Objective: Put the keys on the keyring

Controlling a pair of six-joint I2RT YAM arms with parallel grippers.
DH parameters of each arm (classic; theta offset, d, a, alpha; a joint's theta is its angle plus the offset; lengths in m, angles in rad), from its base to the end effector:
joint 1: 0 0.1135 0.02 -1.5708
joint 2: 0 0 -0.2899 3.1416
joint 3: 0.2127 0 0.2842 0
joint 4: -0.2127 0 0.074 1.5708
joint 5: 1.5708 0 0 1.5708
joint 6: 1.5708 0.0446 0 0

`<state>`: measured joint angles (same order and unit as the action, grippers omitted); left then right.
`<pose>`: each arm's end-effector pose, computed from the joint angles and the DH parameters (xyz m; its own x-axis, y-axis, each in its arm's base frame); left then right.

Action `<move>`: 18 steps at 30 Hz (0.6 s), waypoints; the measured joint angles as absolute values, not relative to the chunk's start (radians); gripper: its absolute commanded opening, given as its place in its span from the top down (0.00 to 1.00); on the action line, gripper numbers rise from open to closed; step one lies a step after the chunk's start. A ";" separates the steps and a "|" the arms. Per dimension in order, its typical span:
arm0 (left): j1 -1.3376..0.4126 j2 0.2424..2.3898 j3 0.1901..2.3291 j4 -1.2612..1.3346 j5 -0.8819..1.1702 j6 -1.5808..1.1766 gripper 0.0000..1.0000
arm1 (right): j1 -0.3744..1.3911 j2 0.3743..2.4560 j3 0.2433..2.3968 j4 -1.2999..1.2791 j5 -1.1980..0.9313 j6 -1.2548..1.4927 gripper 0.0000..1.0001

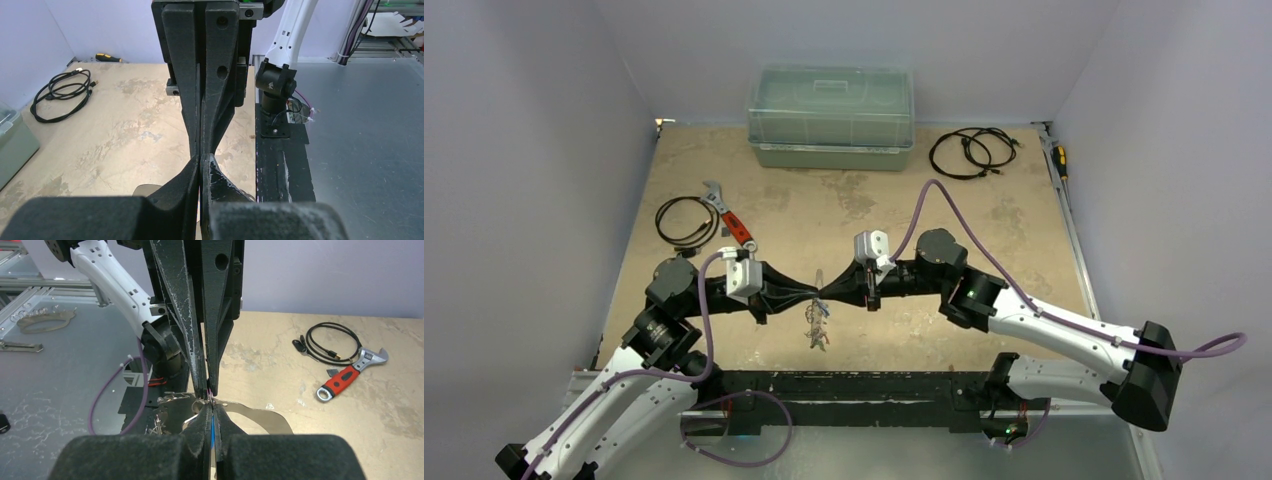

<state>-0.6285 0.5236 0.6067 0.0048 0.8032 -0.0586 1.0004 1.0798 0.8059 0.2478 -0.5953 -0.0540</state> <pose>0.0987 -0.1114 0.3505 0.0130 -0.0597 -0.9981 0.9906 0.1370 0.0047 0.1290 0.2474 0.3489 0.0399 -0.0206 -0.9990 -0.9989 -0.0259 -0.0393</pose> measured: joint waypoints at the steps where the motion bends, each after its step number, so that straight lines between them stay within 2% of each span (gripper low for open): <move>1: -0.628 0.524 0.607 0.005 0.803 -0.059 1.00 | 1.000 1.080 0.806 0.247 -0.596 -0.054 1.00; 2: -0.628 0.524 0.607 0.005 0.802 -0.058 0.95 | 1.000 1.079 0.806 0.247 -0.597 -0.054 1.00; 5: -0.628 0.524 0.607 -0.001 0.784 -0.048 0.59 | 1.000 1.078 0.812 0.232 -0.587 -0.061 1.00; 7: -0.628 0.524 0.608 -0.009 0.762 -0.035 0.45 | 1.000 1.081 0.839 0.173 -0.562 -0.081 1.00; 9: -0.628 0.524 0.611 -0.025 0.746 -0.032 0.41 | 1.001 1.090 0.888 0.094 -0.532 -0.112 1.00; 12: -0.628 0.532 0.640 -0.072 0.719 -0.018 0.41 | 1.001 1.109 0.983 -0.025 -0.487 -0.154 1.00; 18: -0.628 0.578 0.788 -0.181 0.682 0.047 0.45 | 1.001 1.121 1.138 -0.229 -0.373 -0.230 1.00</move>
